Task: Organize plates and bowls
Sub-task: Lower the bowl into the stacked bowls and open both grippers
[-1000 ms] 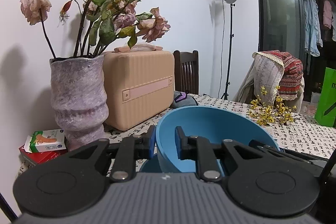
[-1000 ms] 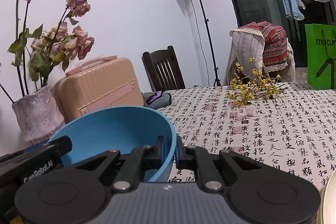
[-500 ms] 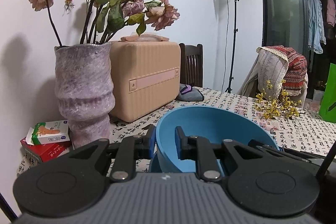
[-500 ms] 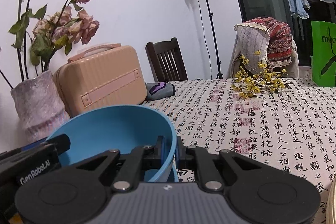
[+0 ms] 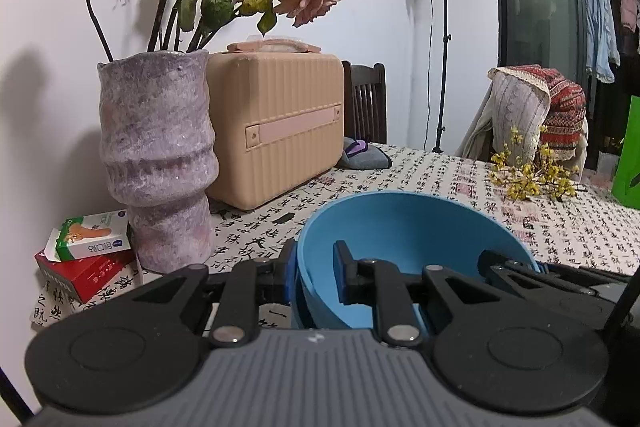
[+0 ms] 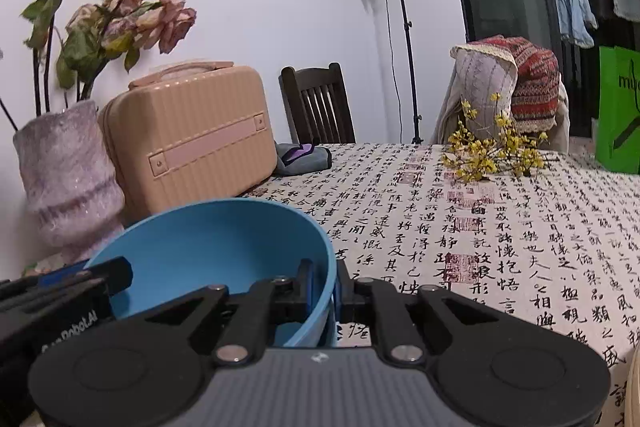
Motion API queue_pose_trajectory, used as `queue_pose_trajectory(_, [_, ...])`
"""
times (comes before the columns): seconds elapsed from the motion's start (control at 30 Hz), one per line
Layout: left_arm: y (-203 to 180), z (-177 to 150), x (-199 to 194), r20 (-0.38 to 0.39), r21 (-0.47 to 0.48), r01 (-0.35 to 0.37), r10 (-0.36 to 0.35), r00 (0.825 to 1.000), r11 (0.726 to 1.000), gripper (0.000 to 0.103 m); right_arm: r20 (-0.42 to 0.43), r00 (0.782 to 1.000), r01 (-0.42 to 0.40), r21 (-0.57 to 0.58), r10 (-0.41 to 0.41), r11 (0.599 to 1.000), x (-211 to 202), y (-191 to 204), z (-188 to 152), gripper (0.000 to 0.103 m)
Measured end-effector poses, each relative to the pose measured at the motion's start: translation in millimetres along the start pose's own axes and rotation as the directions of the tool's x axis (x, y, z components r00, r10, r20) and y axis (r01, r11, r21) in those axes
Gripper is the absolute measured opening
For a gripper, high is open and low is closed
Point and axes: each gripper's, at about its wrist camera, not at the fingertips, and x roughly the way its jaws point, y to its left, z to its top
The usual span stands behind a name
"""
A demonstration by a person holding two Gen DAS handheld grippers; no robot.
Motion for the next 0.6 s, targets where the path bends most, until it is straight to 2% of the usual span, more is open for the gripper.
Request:
queue_pose_trajectory(0.4, [-1.4, -5.2, 8.5, -0.027, 0.020, 0.003, -0.002, 1.000, 1.000, 0.020, 0.003, 1.000, 0.004, -0.063, -0.004, 0.998, 5.3, 2.2, -7.0, 0.011])
queue_pose_trajectory(0.6, [-1.3, -5.5, 9.5, -0.032, 0.013, 0.023, -0.023, 0.999, 1.000, 0.035, 0.012, 1.000, -0.008, -0.080, 0.009, 0.997, 6.1, 2.7, -9.5, 0.013])
